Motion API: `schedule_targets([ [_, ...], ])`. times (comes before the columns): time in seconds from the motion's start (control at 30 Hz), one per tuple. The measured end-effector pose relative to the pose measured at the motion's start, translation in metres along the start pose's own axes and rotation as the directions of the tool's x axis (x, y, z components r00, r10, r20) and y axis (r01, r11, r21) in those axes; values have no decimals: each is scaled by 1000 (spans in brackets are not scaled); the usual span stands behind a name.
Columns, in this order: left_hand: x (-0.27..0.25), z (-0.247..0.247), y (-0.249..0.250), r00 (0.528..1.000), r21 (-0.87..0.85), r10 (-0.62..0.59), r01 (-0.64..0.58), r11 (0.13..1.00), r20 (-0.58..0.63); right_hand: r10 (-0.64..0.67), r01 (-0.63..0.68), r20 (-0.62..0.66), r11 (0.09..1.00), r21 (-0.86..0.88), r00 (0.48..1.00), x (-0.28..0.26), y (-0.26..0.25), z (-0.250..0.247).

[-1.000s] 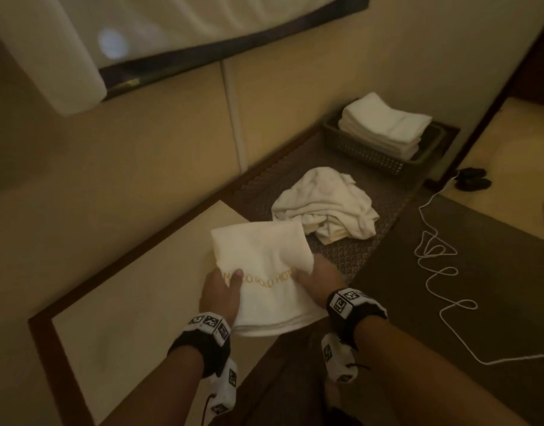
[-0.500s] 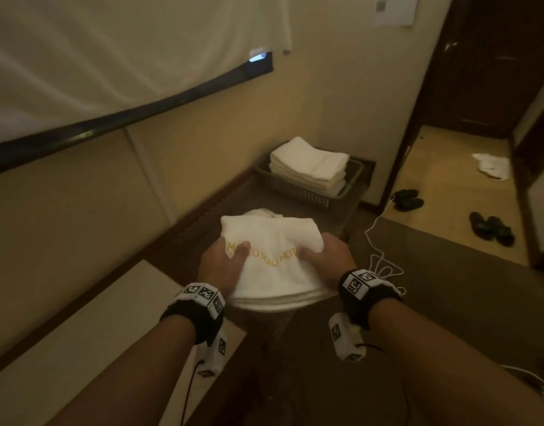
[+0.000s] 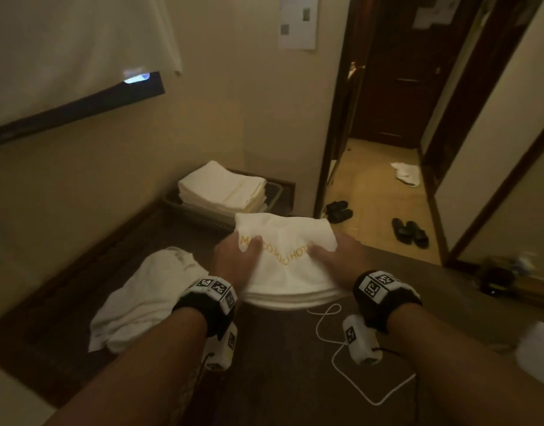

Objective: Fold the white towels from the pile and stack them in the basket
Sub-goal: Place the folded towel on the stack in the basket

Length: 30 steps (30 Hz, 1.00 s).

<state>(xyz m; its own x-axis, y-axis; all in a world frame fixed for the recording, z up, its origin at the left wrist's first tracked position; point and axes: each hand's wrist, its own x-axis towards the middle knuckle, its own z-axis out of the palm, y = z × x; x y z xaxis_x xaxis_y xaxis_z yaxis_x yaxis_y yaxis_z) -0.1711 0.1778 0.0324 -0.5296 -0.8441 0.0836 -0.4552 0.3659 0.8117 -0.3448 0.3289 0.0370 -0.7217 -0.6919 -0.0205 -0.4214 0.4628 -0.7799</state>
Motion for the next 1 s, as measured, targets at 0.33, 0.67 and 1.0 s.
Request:
schedule_targets([
  [0.33, 128, 103, 21, 990, -71, 37, -27, 997, 136, 51, -58, -93, 995, -82, 994, 117, 44, -39],
  [0.67, 270, 142, 19, 966, -77, -56, 78, 994, 253, -23, 17, -14, 944, -330, 1000, 292, 30, -39],
  [1.0, 377, 104, -37, 982, -71, -185, 182, 981, -46, -199, 269, 236, 908, -321, 951, 479, -39, 53],
])
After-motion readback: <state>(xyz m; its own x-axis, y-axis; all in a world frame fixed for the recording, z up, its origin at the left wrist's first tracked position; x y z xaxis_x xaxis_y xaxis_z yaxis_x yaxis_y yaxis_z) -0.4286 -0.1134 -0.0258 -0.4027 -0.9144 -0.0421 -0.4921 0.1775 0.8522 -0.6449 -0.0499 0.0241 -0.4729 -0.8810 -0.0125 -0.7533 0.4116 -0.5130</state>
